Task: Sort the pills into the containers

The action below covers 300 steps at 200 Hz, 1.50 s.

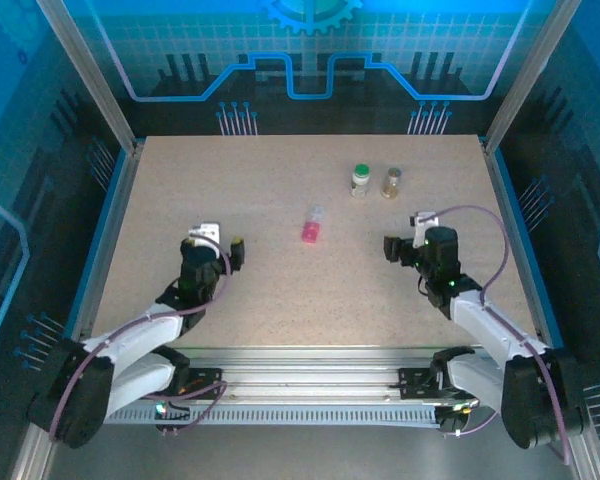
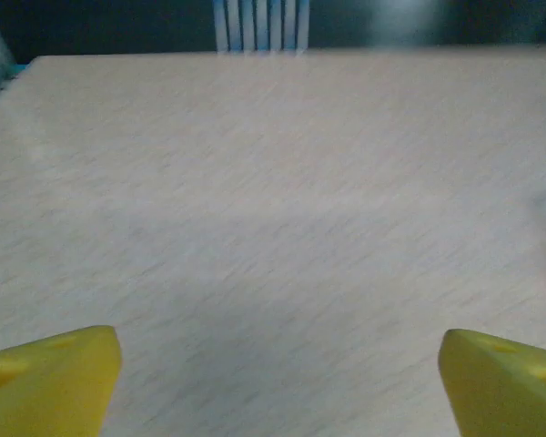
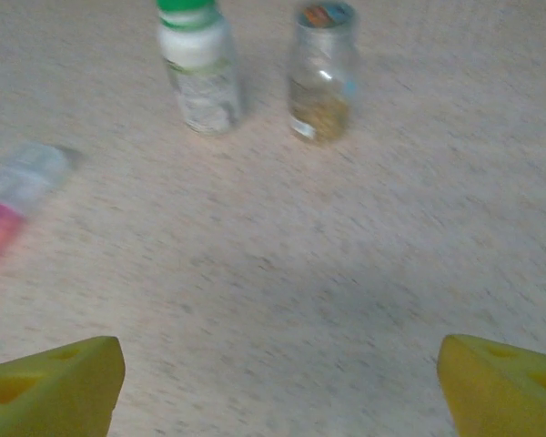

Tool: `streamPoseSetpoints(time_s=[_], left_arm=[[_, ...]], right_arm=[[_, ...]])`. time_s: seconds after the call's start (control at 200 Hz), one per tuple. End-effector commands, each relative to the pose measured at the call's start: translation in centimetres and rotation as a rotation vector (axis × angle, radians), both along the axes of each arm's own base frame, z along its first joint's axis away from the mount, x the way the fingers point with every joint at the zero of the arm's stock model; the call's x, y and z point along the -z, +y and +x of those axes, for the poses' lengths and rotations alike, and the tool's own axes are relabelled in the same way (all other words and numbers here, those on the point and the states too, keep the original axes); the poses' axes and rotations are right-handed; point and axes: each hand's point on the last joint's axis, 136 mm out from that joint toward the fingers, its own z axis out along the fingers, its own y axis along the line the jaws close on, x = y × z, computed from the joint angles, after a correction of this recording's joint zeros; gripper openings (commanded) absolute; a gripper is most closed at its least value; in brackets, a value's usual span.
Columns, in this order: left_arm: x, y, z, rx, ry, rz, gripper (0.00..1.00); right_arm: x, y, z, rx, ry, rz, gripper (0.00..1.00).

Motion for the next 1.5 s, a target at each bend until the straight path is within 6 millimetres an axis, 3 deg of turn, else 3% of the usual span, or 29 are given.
streamPoseSetpoints(time_s=[0.0, 0.165, 0.31, 0.425, 0.57, 0.69, 0.77, 0.901, 0.946, 1.046, 1.496], left_arm=[[-2.2, 3.4, 1.0, -0.153, -0.157, 0.077, 0.99], [-2.3, 3.0, 2.7, -0.082, -0.216, 0.047, 0.99], [-1.4, 2.5, 4.1, -0.011, -0.257, 0.092, 0.99], [0.1, 3.8, 4.2, -0.017, -0.257, 0.011, 0.99], [0.9, 3.9, 5.9, 0.017, -0.18, -0.027, 0.99], [1.8, 5.0, 7.7, -0.008, -0.068, -0.084, 0.99], [1.8, 5.4, 7.7, -0.011, -0.069, -0.106, 0.99], [1.9, 5.2, 7.7, -0.008, -0.067, -0.09, 0.99], [1.8, 4.7, 7.7, 0.014, -0.068, -0.083, 0.99], [1.8, 4.5, 7.7, 0.027, -0.065, -0.087, 0.99], [1.8, 4.5, 7.7, 0.029, -0.064, -0.088, 0.99]], right_arm=[[-2.4, -2.0, 1.8, 0.053, -0.188, -0.059, 0.93], [0.3, -2.9, 3.4, 0.084, -0.109, -0.017, 0.96], [0.1, -3.1, 4.9, 0.079, -0.145, 0.017, 0.99], [0.1, -3.7, 5.5, 0.079, -0.141, 0.013, 1.0], [0.0, -4.0, 5.0, 0.057, -0.253, 0.005, 1.0], [0.6, -2.6, 3.1, -0.015, -0.407, -0.007, 1.0], [0.9, -2.3, 3.3, -0.032, -0.36, -0.013, 1.0], [1.9, -3.2, 6.1, 0.02, -0.22, -0.011, 1.0], [2.1, -2.4, 6.8, -0.01, -0.188, -0.041, 1.0], [2.2, -1.2, 7.0, -0.055, -0.179, -0.064, 1.0], [2.3, -1.2, 7.0, -0.057, -0.176, -0.068, 1.0]])
